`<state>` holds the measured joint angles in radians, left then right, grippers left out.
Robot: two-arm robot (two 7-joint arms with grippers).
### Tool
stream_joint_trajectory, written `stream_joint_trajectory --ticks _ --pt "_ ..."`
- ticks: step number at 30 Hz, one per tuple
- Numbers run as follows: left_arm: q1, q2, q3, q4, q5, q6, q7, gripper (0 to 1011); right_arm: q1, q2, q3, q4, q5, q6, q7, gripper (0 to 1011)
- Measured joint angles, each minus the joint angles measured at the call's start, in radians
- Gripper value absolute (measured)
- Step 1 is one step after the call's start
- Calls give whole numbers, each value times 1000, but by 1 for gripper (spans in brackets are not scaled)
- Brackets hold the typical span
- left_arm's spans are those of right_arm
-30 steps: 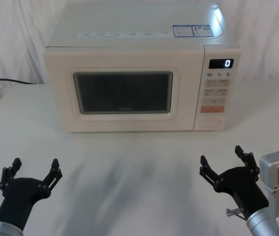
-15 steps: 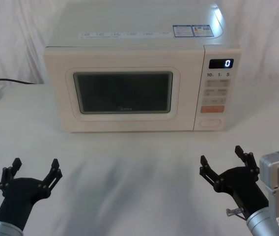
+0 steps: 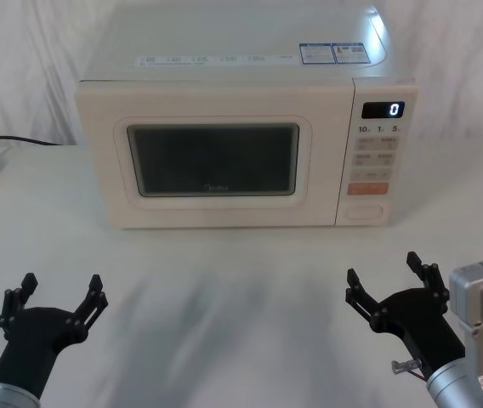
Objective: Press the button to open the microwave door with one hand; close the microwave door with the other hand.
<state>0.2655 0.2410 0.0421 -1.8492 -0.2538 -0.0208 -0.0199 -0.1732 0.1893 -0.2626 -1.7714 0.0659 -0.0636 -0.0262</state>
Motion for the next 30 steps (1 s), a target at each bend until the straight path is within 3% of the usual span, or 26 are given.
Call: stream_joint_trajectory --ticks 7,14,30 --pt "0 0 0 0 0 0 0 1001 0 0 0 0 0 0 0 1002" --pt "0 0 0 0 0 0 0 1001 0 0 0 0 0 0 0 890" --pt "0 0 0 0 0 0 0 1001 0 0 0 0 0 0 0 407"
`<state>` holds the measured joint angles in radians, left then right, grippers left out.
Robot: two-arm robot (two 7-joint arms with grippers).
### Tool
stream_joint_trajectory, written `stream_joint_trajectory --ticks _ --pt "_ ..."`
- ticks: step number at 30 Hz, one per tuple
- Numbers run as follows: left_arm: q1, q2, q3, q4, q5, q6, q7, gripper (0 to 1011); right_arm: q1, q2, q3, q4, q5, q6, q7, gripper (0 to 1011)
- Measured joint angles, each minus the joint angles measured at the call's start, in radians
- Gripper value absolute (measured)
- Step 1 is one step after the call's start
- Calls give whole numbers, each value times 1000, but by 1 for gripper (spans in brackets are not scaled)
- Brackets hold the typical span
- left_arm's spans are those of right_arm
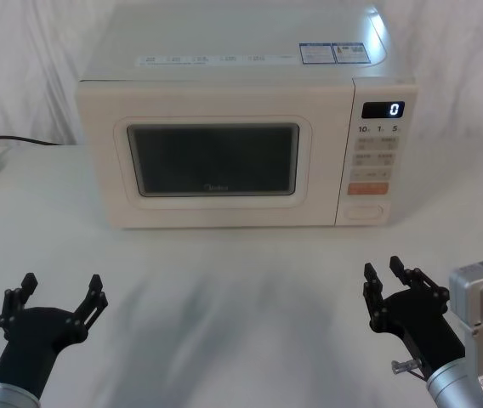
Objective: Press the button to open the microwave door with one hand; close the microwave door with the other hand.
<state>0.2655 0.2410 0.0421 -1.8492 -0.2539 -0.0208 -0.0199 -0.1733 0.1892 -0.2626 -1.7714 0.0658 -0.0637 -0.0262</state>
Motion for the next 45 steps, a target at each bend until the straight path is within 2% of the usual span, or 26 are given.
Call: stream_joint_trajectory --ticks 1,5,6,13,32,38,40,45 --pt "0 0 0 0 0 0 0 1001 0 0 0 0 0 0 0 352" --pt "0 0 0 0 0 0 0 1001 0 0 0 0 0 0 0 269" --pt "0 0 0 0 0 0 0 1001 0 0 0 0 0 0 0 215" --pt "0 0 0 0 0 0 0 1001 0 0 0 0 0 0 0 1" --pt "0 0 0 0 0 0 0 1001 0 0 0 0 0 0 0 0" --pt "0 0 0 0 0 0 0 1001 4 -12 6 -21 -17 60 6 0" --pt "0 0 0 0 0 0 0 1001 12 -27 13 -24 -22 95 11 0" --pt "0 0 0 0 0 0 0 1001 28 -52 25 -17 -20 116 24 0"
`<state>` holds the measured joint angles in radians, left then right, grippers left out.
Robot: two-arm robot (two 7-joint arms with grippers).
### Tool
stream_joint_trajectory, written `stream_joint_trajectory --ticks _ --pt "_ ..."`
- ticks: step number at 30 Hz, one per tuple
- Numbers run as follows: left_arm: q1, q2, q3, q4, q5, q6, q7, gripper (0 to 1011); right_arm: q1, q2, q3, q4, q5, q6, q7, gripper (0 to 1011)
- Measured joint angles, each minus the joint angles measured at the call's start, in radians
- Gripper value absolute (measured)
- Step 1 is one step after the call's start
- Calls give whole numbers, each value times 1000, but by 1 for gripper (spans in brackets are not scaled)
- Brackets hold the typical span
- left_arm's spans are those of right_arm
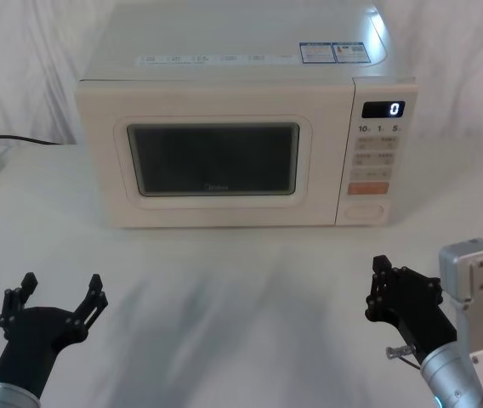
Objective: Press the button to open the microwave door with one hand; close the microwave door with the other hand.
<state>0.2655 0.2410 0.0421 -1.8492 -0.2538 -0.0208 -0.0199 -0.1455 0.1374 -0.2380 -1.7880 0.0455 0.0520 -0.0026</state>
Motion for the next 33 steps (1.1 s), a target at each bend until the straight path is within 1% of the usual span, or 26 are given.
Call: stream_joint_trajectory --ticks 5,11,14,15,17,24,27,29,33 --pt "0 0 0 0 0 0 0 1001 20 -20 8 14 -4 15 10 0" --pt "0 0 0 0 0 0 0 1001 52 -45 22 40 -25 49 13 0" --pt "0 0 0 0 0 0 0 1001 75 -58 30 62 -39 68 14 0" --pt "0 0 0 0 0 0 0 1001 75 -58 30 62 -39 68 14 0" --pt "0 0 0 0 0 0 0 1001 95 -68 36 83 -50 80 17 0" --pt "0 0 0 0 0 0 0 1001 139 -80 45 130 -74 90 34 0" --pt "0 0 0 0 0 0 0 1001 169 -86 49 165 -86 95 47 0" --pt "0 0 0 0 0 0 0 1001 174 -86 50 170 -88 95 49 0" --pt "0 0 0 0 0 0 0 1001 218 -92 57 223 -97 91 65 0"
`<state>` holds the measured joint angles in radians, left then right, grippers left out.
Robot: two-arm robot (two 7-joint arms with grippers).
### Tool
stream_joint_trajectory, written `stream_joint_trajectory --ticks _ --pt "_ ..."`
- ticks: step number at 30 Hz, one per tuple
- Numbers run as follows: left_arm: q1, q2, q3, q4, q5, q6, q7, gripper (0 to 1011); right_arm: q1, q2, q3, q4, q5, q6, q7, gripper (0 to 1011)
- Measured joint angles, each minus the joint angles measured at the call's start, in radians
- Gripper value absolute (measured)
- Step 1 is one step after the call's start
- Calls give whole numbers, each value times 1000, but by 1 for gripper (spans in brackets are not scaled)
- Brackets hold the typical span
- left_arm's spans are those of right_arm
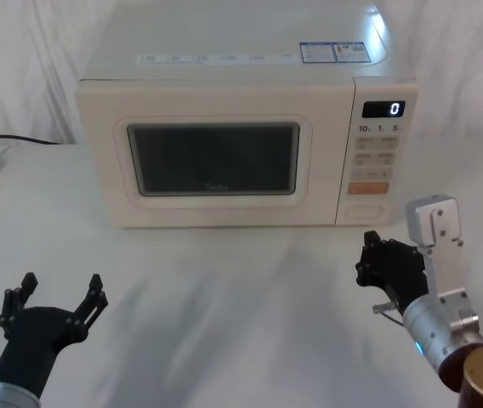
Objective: Press the button to open the microwave door with one hand; close the microwave door with the other hand.
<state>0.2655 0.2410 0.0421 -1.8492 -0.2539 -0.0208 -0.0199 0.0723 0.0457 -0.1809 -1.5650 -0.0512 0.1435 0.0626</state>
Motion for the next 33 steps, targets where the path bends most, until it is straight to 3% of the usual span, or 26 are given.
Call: stream_joint_trajectory --ticks 33 --pt "0 0 0 0 0 0 0 1001 205 -45 33 289 -7 -25 6 0"
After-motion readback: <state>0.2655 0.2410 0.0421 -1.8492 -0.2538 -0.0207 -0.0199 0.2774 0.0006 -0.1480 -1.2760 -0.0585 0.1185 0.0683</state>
